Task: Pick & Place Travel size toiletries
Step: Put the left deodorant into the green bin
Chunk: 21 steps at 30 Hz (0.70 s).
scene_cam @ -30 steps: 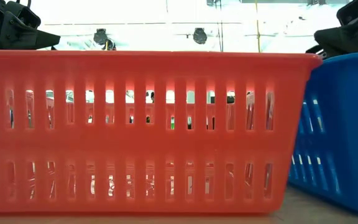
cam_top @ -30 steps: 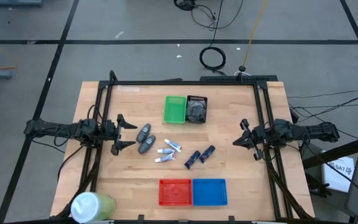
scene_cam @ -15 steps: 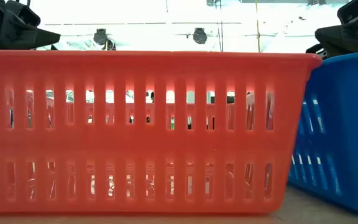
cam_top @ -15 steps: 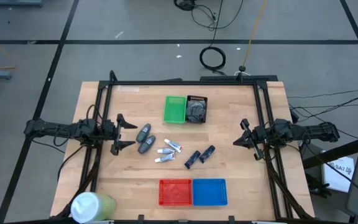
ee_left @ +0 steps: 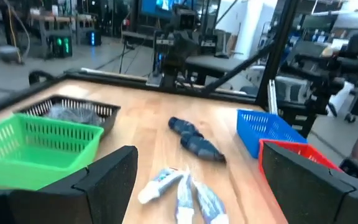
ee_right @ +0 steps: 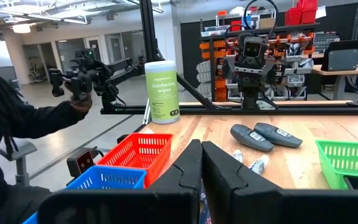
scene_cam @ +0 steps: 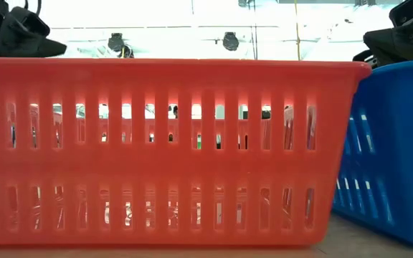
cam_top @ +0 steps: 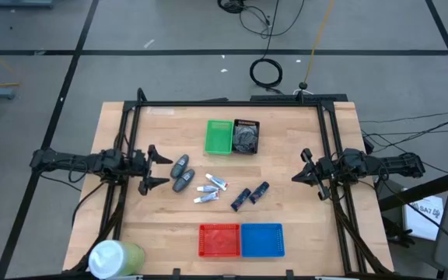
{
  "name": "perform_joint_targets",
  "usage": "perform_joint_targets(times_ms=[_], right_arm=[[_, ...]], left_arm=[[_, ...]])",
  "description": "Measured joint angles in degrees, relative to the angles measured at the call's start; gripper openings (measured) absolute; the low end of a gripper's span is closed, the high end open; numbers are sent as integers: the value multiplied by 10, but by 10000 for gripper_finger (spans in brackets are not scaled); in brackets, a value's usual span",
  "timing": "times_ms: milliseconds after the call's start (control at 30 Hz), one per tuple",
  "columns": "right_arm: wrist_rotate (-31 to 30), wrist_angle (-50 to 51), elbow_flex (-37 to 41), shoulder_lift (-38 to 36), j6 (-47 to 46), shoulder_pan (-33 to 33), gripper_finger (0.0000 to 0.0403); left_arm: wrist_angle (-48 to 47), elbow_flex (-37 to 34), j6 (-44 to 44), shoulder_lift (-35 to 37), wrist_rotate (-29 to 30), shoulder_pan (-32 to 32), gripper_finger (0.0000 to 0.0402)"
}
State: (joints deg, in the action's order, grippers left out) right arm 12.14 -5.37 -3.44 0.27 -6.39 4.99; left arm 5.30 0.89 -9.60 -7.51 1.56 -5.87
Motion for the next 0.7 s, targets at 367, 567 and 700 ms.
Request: perform_joint_targets(times_ms=[367, 567, 700], right_arm=[[0, 0, 0, 0, 0, 0, 0], [0, 0, 0, 0, 0, 0, 0], [0, 0, 0, 0, 0, 0, 0]], left_arm=[[4, 0, -114, 0, 49, 0, 337], [-4, 0, -125, 0, 107, 1, 337], [-10, 0, -145, -5, 107, 0, 337]])
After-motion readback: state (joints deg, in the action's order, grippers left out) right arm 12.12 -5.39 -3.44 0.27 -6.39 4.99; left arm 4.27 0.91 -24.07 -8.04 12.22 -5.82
